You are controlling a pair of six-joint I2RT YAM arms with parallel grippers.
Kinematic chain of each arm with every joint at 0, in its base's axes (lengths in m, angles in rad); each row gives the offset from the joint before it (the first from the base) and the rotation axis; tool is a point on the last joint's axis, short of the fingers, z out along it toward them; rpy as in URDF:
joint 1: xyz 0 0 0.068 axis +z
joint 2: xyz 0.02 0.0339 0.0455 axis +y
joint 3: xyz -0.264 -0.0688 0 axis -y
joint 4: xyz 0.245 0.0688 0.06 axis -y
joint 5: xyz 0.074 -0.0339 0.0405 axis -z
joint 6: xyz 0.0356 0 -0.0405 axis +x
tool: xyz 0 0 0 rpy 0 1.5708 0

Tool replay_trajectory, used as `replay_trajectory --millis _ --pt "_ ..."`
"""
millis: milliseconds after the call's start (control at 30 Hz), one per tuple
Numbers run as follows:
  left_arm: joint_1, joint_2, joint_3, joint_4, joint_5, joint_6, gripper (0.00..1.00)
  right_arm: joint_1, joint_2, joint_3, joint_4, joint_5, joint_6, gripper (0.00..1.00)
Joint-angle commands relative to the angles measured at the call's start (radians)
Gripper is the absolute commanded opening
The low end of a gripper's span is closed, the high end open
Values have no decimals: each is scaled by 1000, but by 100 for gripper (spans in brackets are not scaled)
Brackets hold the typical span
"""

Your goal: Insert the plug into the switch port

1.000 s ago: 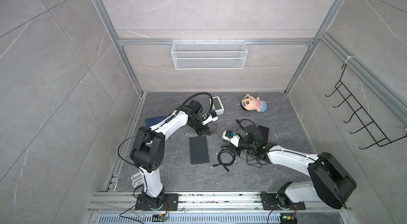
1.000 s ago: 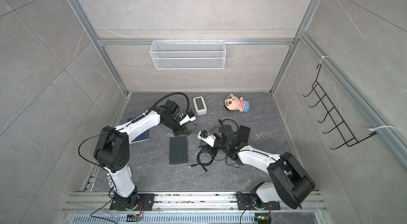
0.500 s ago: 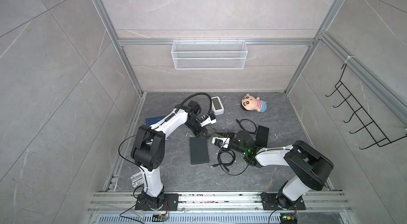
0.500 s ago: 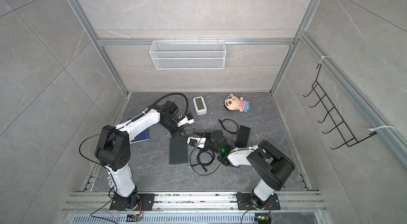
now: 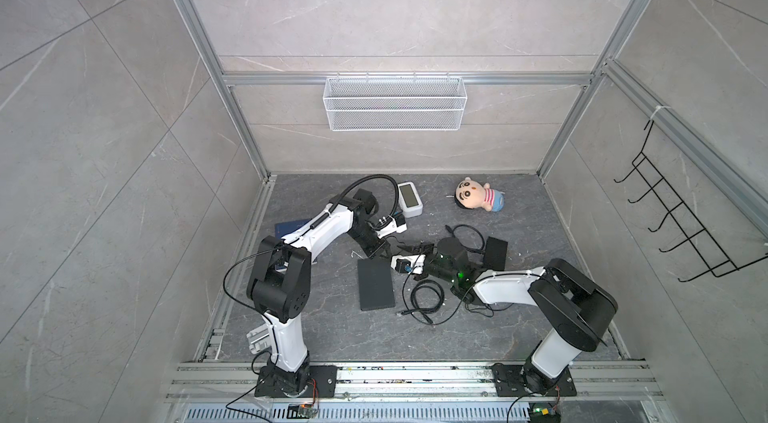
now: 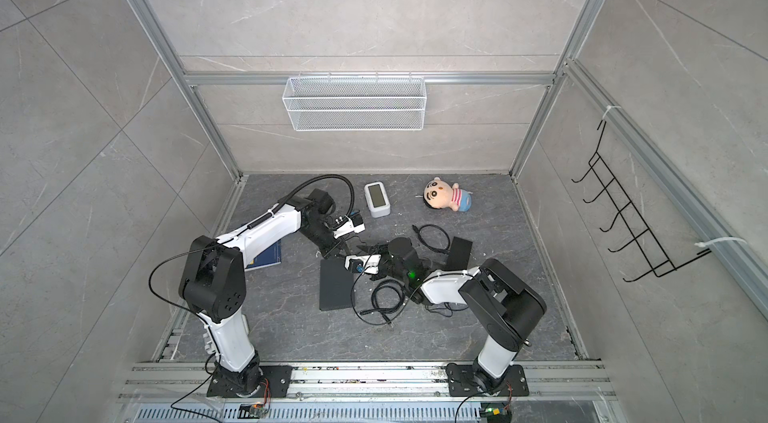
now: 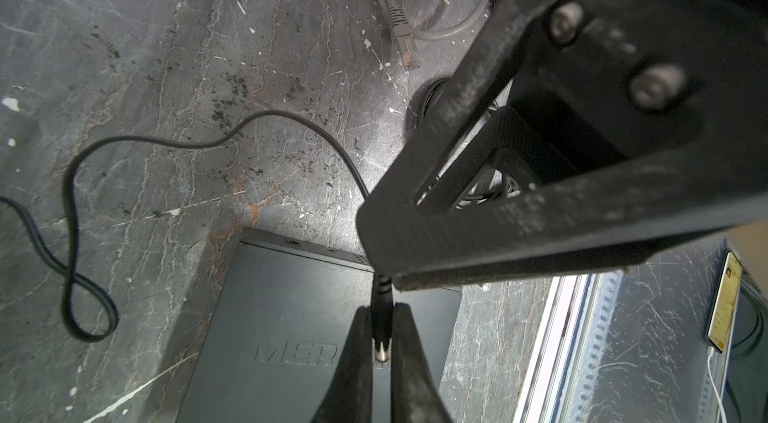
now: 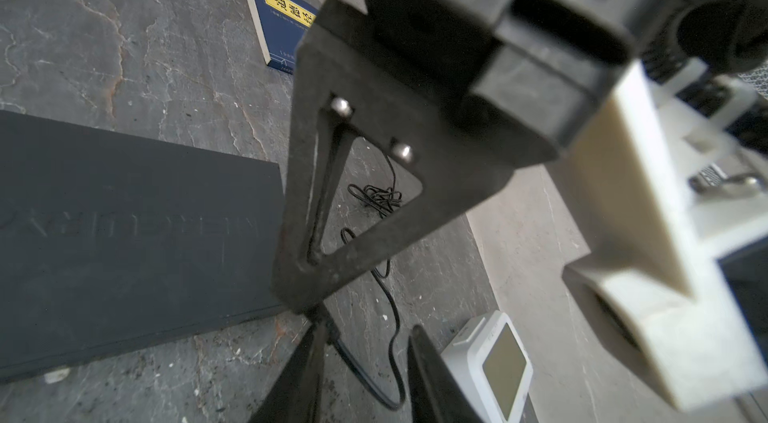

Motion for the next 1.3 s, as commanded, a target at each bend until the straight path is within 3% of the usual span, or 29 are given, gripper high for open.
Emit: replay_trajectory --millis 0,367,833,1267 --pt "-4 1 23 -16 27 20 3 7 16 32 -68 -10 -35 32" --pt "-4 -15 14 1 19 9 3 7 16 49 -136 16 -84 31" --pt "-4 -7 12 1 31 11 3 13 42 52 -80 36 -92 15" --pt "-4 -4 -1 17 13 -3 2 15 12 33 -73 8 -46 8"
